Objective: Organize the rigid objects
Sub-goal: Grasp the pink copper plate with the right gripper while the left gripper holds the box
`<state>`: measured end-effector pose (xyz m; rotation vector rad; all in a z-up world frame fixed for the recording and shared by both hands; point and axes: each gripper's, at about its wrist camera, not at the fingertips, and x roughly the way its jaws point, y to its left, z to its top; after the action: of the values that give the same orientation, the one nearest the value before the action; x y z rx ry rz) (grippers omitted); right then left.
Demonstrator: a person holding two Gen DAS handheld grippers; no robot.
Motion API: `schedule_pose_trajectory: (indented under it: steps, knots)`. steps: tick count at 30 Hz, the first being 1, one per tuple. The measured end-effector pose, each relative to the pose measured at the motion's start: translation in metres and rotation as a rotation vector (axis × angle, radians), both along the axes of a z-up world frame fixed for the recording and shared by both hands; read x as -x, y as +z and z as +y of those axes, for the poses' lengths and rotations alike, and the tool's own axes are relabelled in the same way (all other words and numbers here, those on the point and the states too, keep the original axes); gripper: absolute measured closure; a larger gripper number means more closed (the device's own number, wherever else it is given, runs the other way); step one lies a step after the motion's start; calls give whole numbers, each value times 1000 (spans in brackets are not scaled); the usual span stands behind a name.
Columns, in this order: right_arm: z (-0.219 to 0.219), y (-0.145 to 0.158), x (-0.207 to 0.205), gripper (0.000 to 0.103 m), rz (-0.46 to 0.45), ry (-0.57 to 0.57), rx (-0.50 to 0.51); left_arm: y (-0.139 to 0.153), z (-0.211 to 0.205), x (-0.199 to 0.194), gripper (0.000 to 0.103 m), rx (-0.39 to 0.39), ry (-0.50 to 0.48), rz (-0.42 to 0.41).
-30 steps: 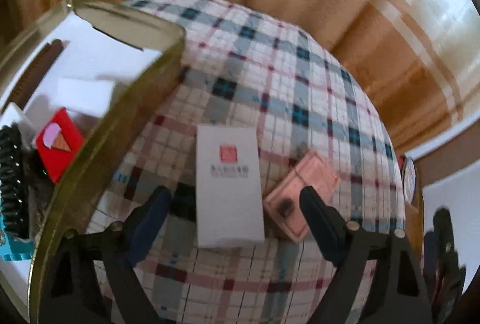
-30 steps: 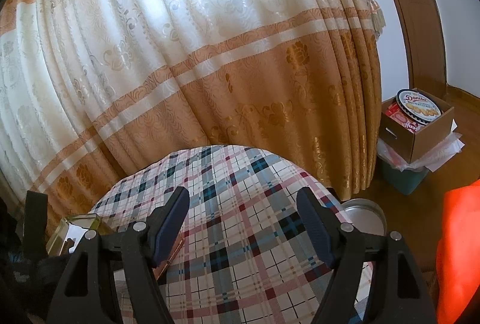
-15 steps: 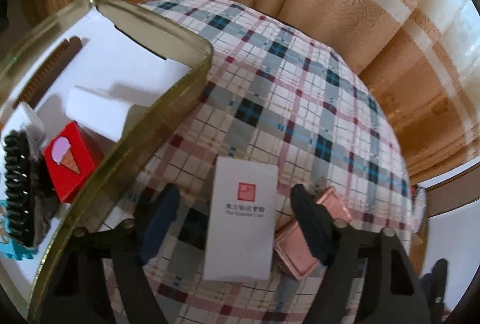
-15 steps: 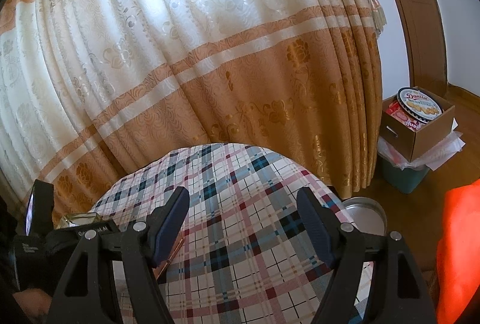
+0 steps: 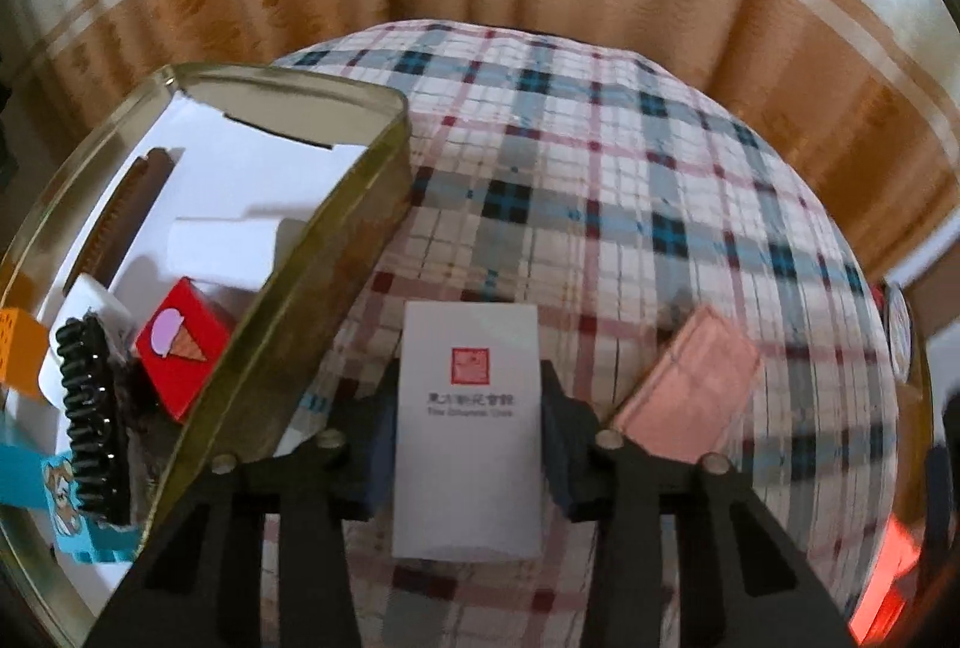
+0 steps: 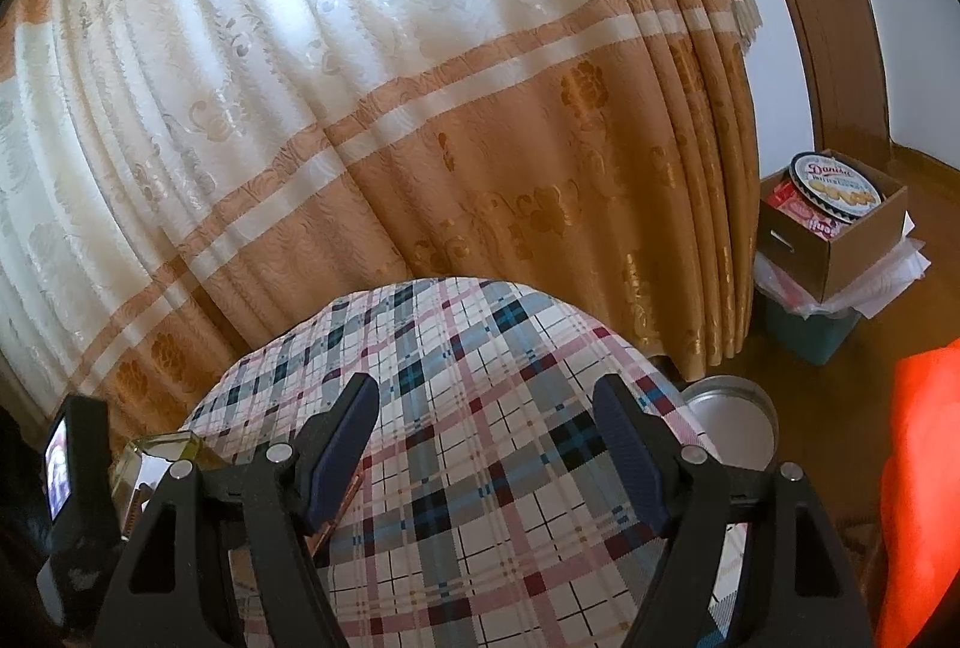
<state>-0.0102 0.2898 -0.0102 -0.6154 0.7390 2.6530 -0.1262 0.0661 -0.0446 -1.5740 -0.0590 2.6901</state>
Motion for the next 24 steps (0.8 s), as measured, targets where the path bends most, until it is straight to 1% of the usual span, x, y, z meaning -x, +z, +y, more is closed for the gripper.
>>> schedule_pose_trajectory:
  steps: [5,9,14,18,21,24]
  knots:
    - [-2,0,4,27,-25,9,-8,1,-1,-29,63,12,-111,16]
    - [-12,-1,11,27,-82,48,-24,0,-6,-53,63,5,-182,30]
    - [-38,-8,27,27,-152,165,29,0,-14,-72,63,-1,-220,53]
    - [-69,-12,48,27,-227,248,-4,-2,-17,-81,62,4,-256,97]
    - [-82,-15,62,27,-270,279,7,-2,-21,-83,62,-22,-261,106]
    - [-91,-15,79,27,-314,301,-16,-2,-29,-83,60,-58,-260,107]
